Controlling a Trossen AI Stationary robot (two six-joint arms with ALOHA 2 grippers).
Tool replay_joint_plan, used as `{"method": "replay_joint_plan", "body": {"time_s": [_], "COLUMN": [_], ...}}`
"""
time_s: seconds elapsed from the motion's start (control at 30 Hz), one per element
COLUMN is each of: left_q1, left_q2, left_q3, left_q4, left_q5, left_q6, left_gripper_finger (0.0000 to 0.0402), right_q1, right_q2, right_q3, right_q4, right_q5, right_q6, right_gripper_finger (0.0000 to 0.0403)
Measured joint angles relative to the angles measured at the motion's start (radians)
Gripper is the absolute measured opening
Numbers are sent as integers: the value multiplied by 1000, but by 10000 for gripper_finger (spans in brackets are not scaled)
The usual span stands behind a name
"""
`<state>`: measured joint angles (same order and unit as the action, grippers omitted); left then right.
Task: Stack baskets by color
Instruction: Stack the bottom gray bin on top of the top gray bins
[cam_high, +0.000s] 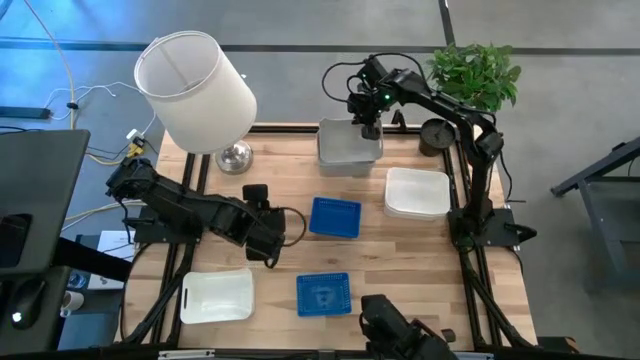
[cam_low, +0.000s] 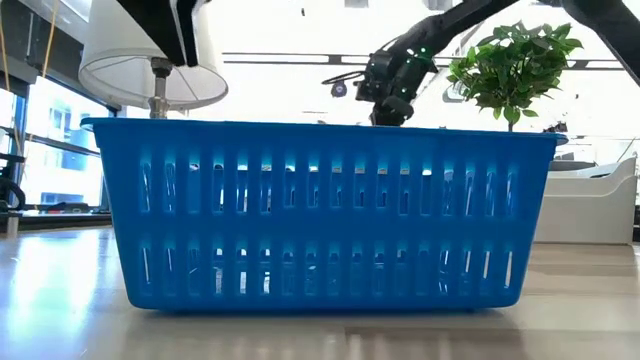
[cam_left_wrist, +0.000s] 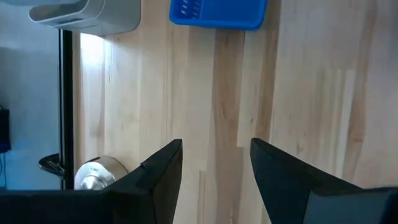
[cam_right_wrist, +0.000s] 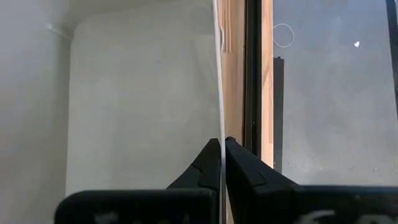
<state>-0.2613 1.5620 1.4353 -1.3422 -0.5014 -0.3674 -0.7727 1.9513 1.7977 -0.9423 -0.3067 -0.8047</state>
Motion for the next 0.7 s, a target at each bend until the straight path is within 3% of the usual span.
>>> {"method": "replay_joint_plan", "body": {"time_s": [0.5,0.7], "left_q1": [52,52], "left_q2": [-9,-16], "left_q3": [2,2], "left_q4": [0,0], "left_q5": [32,33], "left_q6": [23,22], "left_gripper_finger": [174,174], "right_q1": [0,3], "right_q2": [74,74], "right_q3": [0,0], "right_q4": [-8,-9], "right_q5": [24,82], "right_q6": [24,37], "right_gripper_finger": [0,0]}}
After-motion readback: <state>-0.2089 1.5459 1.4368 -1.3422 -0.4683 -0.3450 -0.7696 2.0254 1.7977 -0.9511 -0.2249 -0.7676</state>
